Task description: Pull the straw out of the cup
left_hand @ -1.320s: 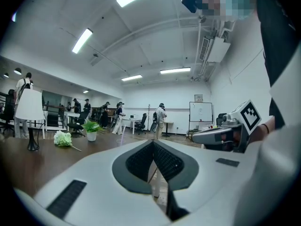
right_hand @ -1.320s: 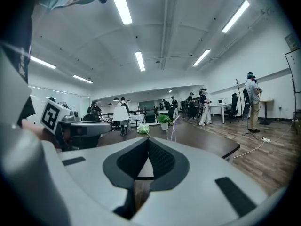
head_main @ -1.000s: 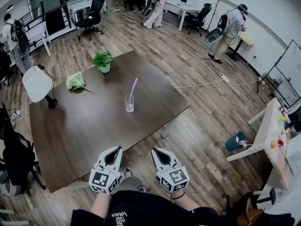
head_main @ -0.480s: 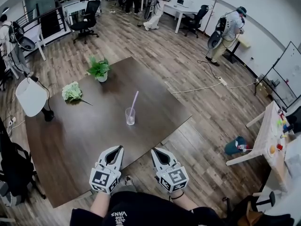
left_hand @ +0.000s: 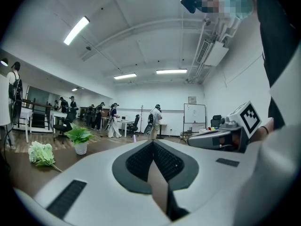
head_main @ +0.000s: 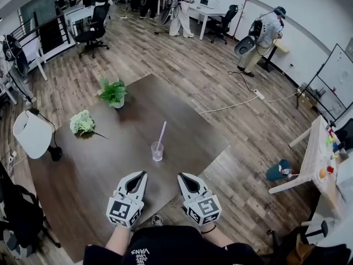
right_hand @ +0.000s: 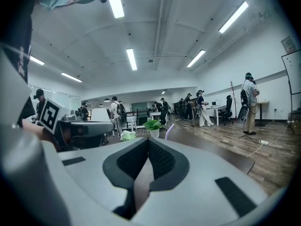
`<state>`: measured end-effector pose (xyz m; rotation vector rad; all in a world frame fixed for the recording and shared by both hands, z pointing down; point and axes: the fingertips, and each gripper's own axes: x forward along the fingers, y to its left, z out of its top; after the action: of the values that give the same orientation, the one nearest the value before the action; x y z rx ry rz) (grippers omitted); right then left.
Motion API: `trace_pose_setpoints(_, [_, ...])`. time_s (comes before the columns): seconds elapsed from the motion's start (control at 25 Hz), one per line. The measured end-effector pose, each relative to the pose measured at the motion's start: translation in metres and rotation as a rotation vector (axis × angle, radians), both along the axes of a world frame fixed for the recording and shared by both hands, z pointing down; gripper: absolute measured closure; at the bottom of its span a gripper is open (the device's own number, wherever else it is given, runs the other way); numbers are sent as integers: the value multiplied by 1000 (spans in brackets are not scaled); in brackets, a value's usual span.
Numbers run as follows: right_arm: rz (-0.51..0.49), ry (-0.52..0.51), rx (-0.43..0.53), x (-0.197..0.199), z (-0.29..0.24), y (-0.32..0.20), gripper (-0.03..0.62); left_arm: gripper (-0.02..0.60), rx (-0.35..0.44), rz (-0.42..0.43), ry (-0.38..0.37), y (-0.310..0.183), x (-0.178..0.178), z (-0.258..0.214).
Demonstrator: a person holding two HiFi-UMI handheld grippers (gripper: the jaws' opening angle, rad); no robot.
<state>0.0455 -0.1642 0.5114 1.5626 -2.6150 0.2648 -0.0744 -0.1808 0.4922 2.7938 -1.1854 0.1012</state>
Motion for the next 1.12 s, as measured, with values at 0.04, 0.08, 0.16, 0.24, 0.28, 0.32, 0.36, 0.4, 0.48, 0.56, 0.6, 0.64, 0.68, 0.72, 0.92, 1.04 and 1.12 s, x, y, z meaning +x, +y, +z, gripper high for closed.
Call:
trace_pose_setpoints(0.04, [5,1,0,-1,1,-3,577,571,0,1,2,-5,-2,2])
trace_pose_setpoints(0.08, [11,2,-1,-1,2,-6,577,571,-1,3,4,-9,-3,3])
trace_pose_setpoints(0.16, [22,5,-7,3,4,-12,577,571,-4,11,12,-17,2,5])
trace_pose_setpoints(0.24, [26,7,-18,10,6,-17,577,571,-5,20,14,-22,9,5])
trace_pose_setpoints(0.28, [25,8,-23,12,6,-20,577,571,-7,19,13,-25,11,6])
trace_pose_setpoints(0.32, [23,8,-27,14,7,-24,577,571,-13,14,13,-29,13,6])
trace_pose_setpoints(0.36, [18,8,-30,14,6,-29,577,571,-21,8,14,-34,14,7])
trace_pose_setpoints(0.4, [12,8,-33,14,6,-33,577,571,-28,2,15,-38,14,7])
trace_pose_setpoints(0.48, [-4,8,-37,13,5,-43,577,571,-30,-9,13,-47,14,6])
trace_pose_setpoints(0.56, [-22,9,-40,13,4,-54,577,571,-28,-24,10,-56,16,5])
trace_pose_setpoints(0.6, [-32,10,-42,14,4,-59,577,571,-28,-32,9,-61,17,4])
trace_pose_setpoints(0.64, [-41,11,-43,15,4,-64,577,571,-25,-39,6,-65,18,4])
trace_pose_setpoints(0.68, [-50,11,-43,16,4,-69,577,571,-23,-47,3,-69,19,4])
trace_pose_setpoints(0.72, [-58,11,-43,18,4,-74,577,571,-21,-53,1,-74,21,4])
trace_pose_setpoints(0.92, [-93,12,-36,24,4,-96,577,571,-20,-75,-5,-93,32,5])
trace_pose_setpoints(1.04, [-112,9,-33,27,5,-106,577,571,-7,-79,-15,-103,38,6])
trace_pose_setpoints(1.12, [-122,5,-36,29,6,-112,577,571,-6,-82,-24,-109,43,6])
